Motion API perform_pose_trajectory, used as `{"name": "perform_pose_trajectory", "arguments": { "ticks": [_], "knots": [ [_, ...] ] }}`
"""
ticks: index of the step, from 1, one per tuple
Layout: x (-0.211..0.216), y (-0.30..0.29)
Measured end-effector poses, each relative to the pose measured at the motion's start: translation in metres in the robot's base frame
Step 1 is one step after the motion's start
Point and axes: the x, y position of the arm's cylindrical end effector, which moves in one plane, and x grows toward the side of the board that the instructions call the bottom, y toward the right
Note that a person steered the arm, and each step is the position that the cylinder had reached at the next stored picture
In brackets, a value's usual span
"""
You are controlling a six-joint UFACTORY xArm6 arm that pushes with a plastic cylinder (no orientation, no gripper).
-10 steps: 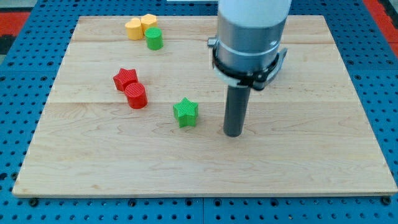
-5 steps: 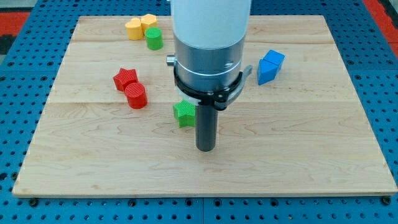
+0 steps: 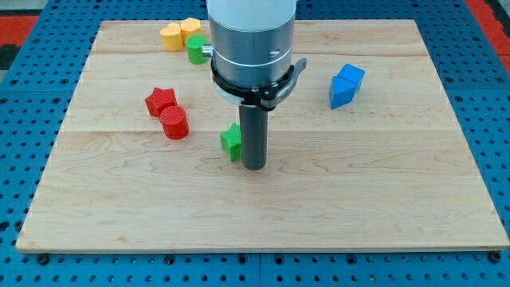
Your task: Push the green star into the green circle
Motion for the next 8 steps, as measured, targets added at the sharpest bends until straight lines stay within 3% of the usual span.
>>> {"name": "perform_pose_trajectory", "arguments": {
  "ticks": [2, 3, 5, 7, 8],
  "knots": [
    [0.014, 0.024],
    [0.021, -0.016],
    [-0.069, -0.031],
    [-0.075, -0.053],
    [-0.107, -0.079]
  ]
}}
